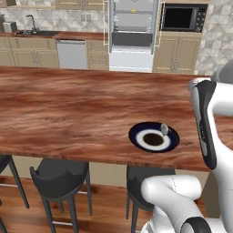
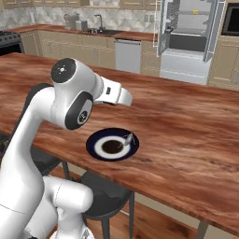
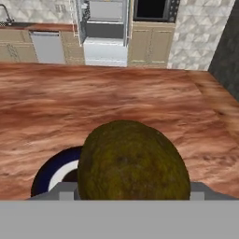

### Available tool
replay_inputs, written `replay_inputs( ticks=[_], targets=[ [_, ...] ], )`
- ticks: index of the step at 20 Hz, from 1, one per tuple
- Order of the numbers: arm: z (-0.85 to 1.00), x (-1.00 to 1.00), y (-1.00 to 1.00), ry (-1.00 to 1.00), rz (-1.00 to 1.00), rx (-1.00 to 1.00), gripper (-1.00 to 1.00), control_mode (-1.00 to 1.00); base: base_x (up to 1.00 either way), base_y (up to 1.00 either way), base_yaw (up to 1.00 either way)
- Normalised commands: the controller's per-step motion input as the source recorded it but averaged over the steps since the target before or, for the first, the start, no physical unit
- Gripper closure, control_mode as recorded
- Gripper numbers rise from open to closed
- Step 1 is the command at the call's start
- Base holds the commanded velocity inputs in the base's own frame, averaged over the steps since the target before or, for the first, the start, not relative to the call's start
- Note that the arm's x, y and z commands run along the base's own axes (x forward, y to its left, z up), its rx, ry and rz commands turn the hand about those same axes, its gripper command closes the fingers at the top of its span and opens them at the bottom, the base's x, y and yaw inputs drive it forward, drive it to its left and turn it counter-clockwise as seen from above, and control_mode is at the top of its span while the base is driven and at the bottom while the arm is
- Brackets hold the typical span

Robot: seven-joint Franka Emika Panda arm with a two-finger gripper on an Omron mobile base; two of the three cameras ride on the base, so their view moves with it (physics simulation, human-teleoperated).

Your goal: Take the cheese, fish, and avocado from the fridge and place them on the plate on the dining counter to create an appetizer plate.

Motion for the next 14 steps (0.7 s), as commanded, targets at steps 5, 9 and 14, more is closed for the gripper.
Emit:
replay_inputs(
  ticks=[5, 9, 14],
  targets=[
    [0.00, 0.00, 0.00, 0.00, 0.00, 0.00, 1.00, 1.00, 0.72, -0.15, 0.00],
    [0.00, 0.00, 0.00, 0.00, 0.00, 0.00, 1.00, 1.00, 0.31, 0.01, -0.02],
    [-0.40, 0.23, 0.17, 0.32, -0.03, 0.00, 1.00, -1.00, 0.02, 0.00, -0.03]
  ],
)
